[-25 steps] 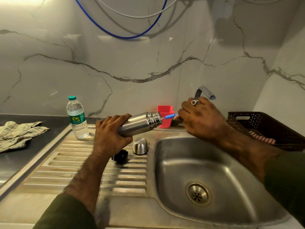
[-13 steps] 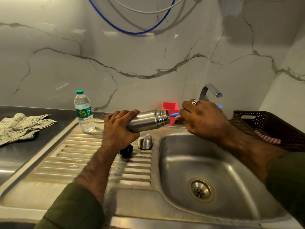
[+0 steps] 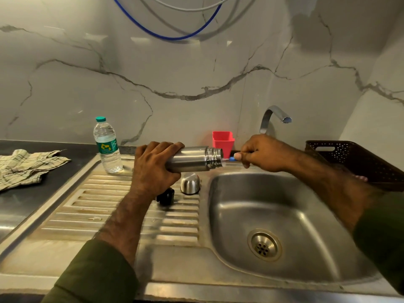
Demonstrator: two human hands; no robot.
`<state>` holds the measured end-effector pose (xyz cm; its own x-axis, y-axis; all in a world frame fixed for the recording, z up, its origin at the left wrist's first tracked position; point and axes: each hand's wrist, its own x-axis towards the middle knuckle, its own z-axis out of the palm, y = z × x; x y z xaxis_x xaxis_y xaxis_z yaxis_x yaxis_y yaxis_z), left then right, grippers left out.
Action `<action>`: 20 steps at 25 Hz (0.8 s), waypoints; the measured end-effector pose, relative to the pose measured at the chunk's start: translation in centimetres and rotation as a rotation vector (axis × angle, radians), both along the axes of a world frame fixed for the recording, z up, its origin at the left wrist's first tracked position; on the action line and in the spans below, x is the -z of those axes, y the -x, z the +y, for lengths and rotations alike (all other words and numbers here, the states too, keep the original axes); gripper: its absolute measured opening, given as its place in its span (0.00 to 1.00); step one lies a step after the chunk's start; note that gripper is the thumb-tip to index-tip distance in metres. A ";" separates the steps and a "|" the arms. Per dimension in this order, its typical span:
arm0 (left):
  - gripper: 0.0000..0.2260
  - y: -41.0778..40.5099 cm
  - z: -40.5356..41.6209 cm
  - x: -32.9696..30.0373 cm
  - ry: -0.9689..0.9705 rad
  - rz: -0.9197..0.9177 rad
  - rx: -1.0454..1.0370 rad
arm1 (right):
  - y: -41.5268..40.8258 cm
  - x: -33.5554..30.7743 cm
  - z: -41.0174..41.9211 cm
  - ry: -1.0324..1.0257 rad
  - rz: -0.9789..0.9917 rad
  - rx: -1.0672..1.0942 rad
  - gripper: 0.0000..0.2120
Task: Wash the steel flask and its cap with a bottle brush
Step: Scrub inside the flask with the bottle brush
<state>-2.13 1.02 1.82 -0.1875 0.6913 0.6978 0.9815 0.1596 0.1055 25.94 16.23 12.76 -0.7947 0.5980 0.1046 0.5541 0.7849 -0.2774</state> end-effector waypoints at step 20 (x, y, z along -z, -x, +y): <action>0.36 0.2 0.0 -0.5 -0.032 -0.077 -0.076 | -1.8 -2.4 0.4 -0.045 0.127 0.043 0.14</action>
<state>-2.36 1.00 2.29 -0.2925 0.6503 0.7012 0.9555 0.2289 0.1862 27.71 16.67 15.17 -0.7471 0.6235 0.2303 0.5499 0.7744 -0.3129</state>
